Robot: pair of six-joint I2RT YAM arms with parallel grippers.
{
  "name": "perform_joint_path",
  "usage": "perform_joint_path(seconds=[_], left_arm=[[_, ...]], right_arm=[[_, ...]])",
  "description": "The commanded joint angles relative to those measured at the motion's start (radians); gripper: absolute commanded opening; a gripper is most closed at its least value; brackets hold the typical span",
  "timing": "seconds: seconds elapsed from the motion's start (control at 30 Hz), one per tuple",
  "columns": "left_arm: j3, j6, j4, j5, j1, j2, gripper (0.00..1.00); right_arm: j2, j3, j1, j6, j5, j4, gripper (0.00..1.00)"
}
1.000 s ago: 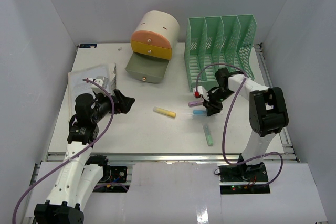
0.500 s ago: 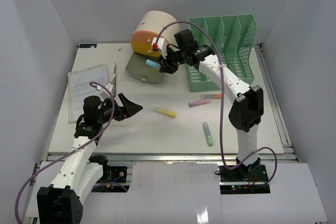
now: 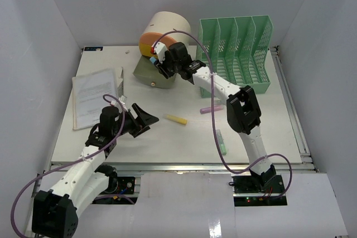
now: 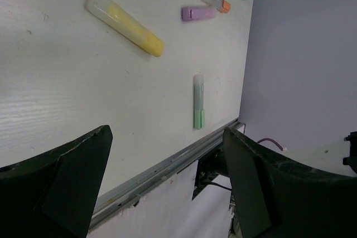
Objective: Organize the desk
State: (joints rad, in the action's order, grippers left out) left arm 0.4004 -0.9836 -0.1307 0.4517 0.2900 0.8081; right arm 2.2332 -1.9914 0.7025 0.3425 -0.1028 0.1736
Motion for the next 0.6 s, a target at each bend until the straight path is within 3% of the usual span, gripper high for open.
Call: perform_joint_path(seconds=[0.0, 0.17, 0.27, 0.37, 0.57], left_arm=[[-0.007, -0.124, 0.009, -0.183, 0.066, 0.018, 0.91], [0.029, -0.215, -0.001, -0.294, 0.142, 0.102, 0.91], [0.100, -0.286, -0.017, -0.359, 0.211, 0.210, 0.91], [0.192, -0.345, -0.114, -0.430, 0.281, 0.346, 0.91], [0.545, -0.454, -0.435, -0.563, 0.366, 0.659, 0.89]], right_arm=[[-0.051, 0.043, -0.007, -0.007, 0.010, -0.135, 0.71], [-0.216, 0.208, -0.021, -0.003, -0.097, -0.114, 0.83], [-0.361, 0.306, -0.066, 0.064, -0.350, 0.002, 0.87], [-0.472, 0.477, -0.132, 0.077, -0.611, 0.036, 0.87], [-0.756, 0.870, -0.303, 0.098, -0.733, 0.016, 0.87]])
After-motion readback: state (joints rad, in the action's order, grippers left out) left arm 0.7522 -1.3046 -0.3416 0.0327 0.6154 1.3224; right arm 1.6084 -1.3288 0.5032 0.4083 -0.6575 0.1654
